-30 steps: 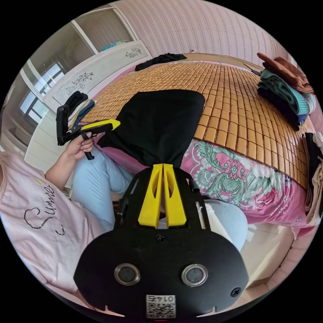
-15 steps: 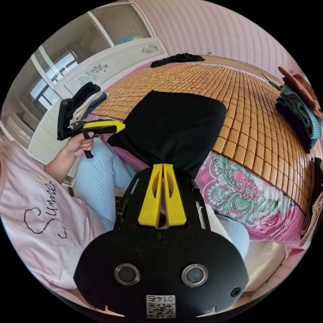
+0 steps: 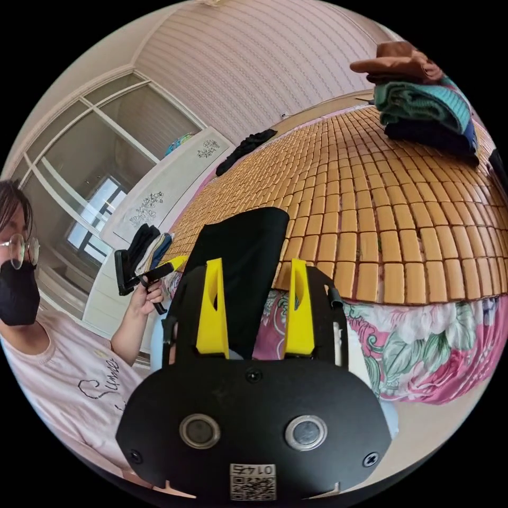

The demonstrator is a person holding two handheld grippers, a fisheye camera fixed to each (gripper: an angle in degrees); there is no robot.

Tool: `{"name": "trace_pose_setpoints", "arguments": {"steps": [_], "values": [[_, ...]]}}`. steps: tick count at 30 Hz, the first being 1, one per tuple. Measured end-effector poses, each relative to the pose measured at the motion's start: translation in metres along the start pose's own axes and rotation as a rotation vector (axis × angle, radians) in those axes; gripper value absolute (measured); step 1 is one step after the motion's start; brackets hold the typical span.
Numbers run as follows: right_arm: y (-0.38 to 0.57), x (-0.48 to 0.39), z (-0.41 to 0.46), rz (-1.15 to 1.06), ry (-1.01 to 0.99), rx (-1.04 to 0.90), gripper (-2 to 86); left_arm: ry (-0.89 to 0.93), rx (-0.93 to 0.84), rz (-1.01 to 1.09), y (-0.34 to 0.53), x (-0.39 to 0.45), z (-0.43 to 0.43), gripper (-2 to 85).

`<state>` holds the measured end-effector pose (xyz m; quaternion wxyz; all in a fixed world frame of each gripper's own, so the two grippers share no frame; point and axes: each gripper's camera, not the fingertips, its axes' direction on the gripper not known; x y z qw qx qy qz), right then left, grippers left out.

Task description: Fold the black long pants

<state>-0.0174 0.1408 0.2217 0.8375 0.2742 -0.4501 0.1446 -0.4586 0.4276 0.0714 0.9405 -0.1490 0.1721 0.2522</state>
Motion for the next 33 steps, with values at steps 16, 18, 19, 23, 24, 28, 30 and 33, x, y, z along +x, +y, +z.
{"name": "trace_pose_setpoints", "arguments": {"steps": [16,18,19,23,24,28,30,33], "values": [[-0.053,-0.087,0.002,-0.309,-0.188,-0.148,2.8,0.245,0.157,-0.178,0.059,-0.058,-0.074,4.1],[-0.072,-0.145,0.002,-0.474,-0.180,-0.202,2.5,0.280,0.318,-0.249,0.089,-0.072,-0.115,3.9],[-0.084,-0.187,0.005,-0.591,-0.175,-0.237,2.4,0.286,0.377,-0.266,0.099,-0.076,-0.128,3.8],[-0.107,-0.345,0.033,-0.997,-0.267,-0.326,2.2,0.239,0.771,-0.352,0.166,-0.109,-0.243,3.6],[-0.108,-0.368,0.039,-1.046,-0.288,-0.336,2.2,0.197,0.877,-0.371,0.187,-0.116,-0.280,3.6],[-0.108,-0.507,0.085,-1.313,-0.479,-0.372,2.2,0.013,1.148,-0.413,0.248,-0.126,-0.385,3.5],[-0.114,-0.553,0.106,-1.367,-0.562,-0.362,2.2,-0.137,1.279,-0.398,0.268,-0.127,-0.452,3.6],[-0.148,-0.615,0.156,-1.371,-0.578,-0.326,2.5,-0.329,1.280,-0.336,0.247,-0.140,-0.526,3.8]]}}
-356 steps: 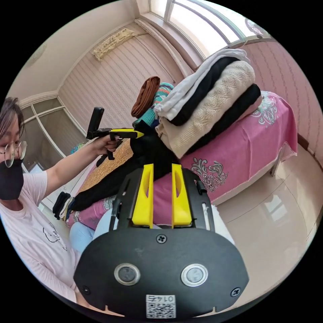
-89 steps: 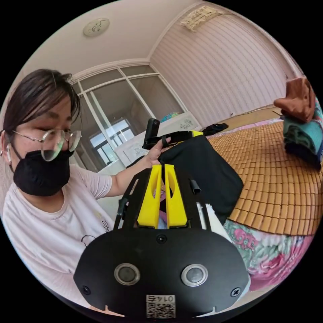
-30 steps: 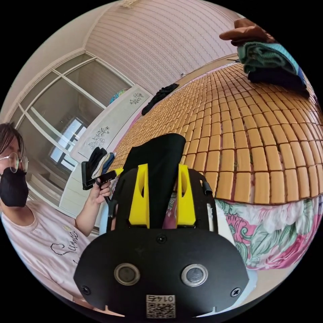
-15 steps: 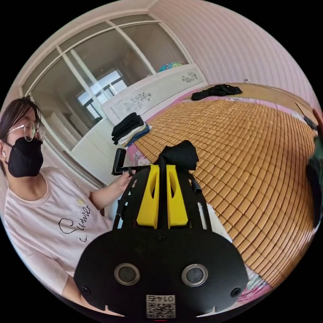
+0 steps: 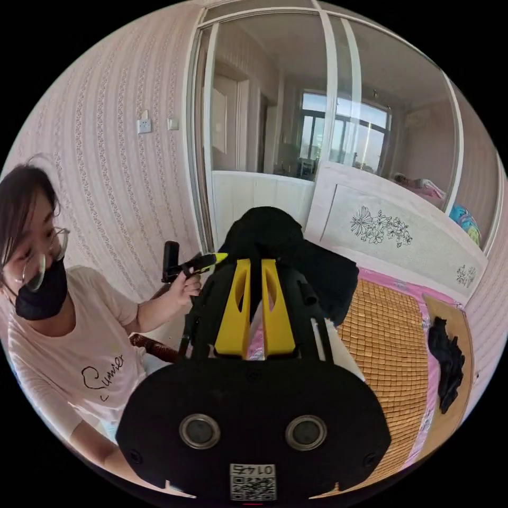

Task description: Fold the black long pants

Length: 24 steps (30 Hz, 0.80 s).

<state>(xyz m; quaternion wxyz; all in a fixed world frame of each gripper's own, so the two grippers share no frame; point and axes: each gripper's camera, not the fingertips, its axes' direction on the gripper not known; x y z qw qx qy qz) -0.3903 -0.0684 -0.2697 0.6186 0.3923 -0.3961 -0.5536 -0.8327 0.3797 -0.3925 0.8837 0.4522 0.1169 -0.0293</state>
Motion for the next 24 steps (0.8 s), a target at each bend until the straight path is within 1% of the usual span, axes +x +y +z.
{"name": "trace_pose_setpoints", "arguments": {"steps": [1,3,5,6,7,8,10,11,13,15,17,19,21,22,23,24], "values": [[-0.021,0.030,0.018,0.035,0.030,-0.015,2.7,-0.018,-0.007,0.026,-0.015,-0.002,0.008,3.9],[-0.048,0.082,0.049,0.106,0.088,-0.040,3.3,-0.113,-0.090,0.108,-0.062,-0.019,0.062,4.4],[-0.068,0.153,0.104,0.268,0.177,-0.162,4.6,-0.210,-0.156,0.053,-0.076,-0.048,0.107,4.9],[-0.067,0.167,0.118,0.318,0.208,-0.194,4.6,-0.265,-0.206,0.033,-0.077,-0.069,0.130,5.1],[-0.060,0.188,0.145,0.410,0.291,-0.256,4.7,-0.305,-0.230,0.019,-0.075,-0.079,0.140,5.2],[-0.048,0.198,0.171,0.459,0.348,-0.307,5.5,-0.375,-0.275,0.004,-0.067,-0.098,0.153,5.2],[-0.027,0.198,0.201,0.466,0.339,-0.316,6.8,-0.411,-0.323,0.000,-0.053,-0.113,0.159,5.3],[-0.013,0.196,0.216,0.463,0.292,-0.332,7.5,-0.422,-0.336,0.029,-0.045,-0.113,0.157,5.2],[0.002,0.194,0.224,0.441,0.236,-0.344,7.9,-0.439,-0.311,0.083,-0.032,-0.102,0.144,4.9],[0.012,0.185,0.204,0.434,0.220,-0.259,8.2,-0.374,-0.281,0.171,-0.009,-0.072,0.117,4.0],[0.036,0.157,0.152,0.408,0.114,-0.078,8.2,-0.320,-0.291,0.263,0.023,-0.038,0.093,2.2],[0.068,0.120,0.110,0.347,0.095,-0.013,8.2,-0.269,-0.317,0.371,0.067,0.002,0.070,0.1],[0.115,0.074,0.071,0.317,0.162,-0.023,8.1,-0.180,-0.362,0.542,0.143,0.056,0.043,-0.6],[0.153,0.042,0.047,0.326,0.235,-0.044,8.0,-0.174,-0.381,0.572,0.162,0.069,0.038,-0.7],[0.195,0.011,0.025,0.374,0.318,-0.083,7.9,-0.168,-0.433,0.619,0.199,0.097,0.031,-0.7],[0.216,-0.004,0.014,0.407,0.354,-0.110,7.9,-0.143,-0.491,0.642,0.233,0.124,0.026,-0.8]]}}
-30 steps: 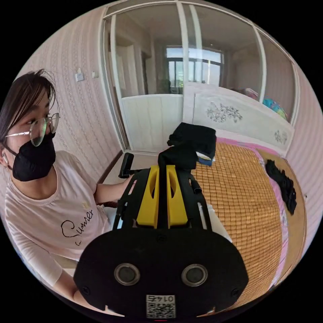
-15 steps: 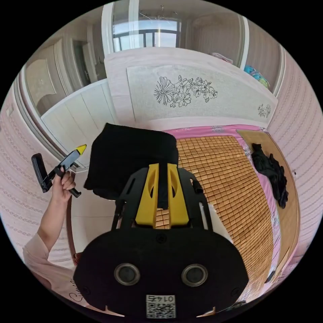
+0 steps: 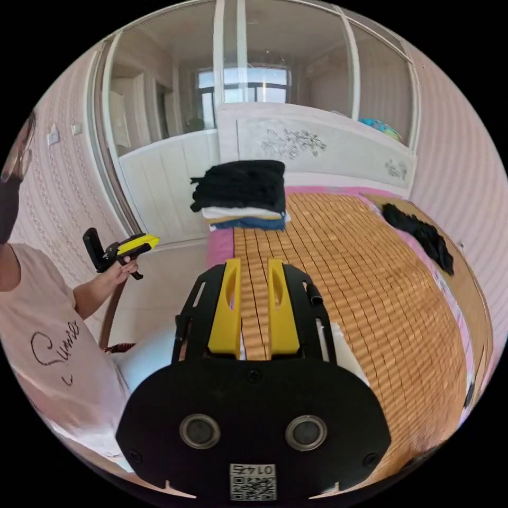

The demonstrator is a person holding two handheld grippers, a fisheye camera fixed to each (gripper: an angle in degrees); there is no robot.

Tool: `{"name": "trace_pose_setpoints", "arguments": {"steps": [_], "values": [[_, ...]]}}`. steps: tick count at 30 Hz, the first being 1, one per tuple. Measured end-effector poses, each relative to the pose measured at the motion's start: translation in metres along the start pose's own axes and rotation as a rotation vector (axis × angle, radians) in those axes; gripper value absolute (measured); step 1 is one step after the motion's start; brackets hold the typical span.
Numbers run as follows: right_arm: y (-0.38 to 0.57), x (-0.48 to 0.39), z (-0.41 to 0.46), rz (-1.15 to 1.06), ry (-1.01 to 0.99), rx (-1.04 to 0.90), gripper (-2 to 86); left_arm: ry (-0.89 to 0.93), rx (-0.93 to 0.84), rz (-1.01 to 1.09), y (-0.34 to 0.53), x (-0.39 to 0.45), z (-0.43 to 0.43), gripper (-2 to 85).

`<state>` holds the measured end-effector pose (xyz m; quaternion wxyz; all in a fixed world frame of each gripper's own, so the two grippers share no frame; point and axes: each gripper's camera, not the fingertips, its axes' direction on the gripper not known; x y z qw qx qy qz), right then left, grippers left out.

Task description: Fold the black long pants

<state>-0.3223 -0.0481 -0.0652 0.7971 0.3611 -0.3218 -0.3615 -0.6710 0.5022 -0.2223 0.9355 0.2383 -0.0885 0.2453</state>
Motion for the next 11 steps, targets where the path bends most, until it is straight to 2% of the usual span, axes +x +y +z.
{"name": "trace_pose_setpoints", "arguments": {"steps": [2,4,9,11], "values": [[0.102,-0.007,-0.048,0.171,0.153,-0.122,7.5,0.102,-0.034,0.000,0.009,0.052,0.002,-0.7],[0.177,-0.020,-0.092,0.318,0.274,-0.156,6.7,0.226,-0.040,0.024,0.008,0.099,0.006,-0.6],[0.346,-0.071,-0.202,0.715,0.492,-0.133,5.5,0.597,-0.019,0.192,-0.029,0.226,0.039,1.7],[0.410,-0.097,-0.242,0.875,0.561,-0.080,5.8,0.684,-0.009,0.249,-0.042,0.270,0.054,3.9]]}}
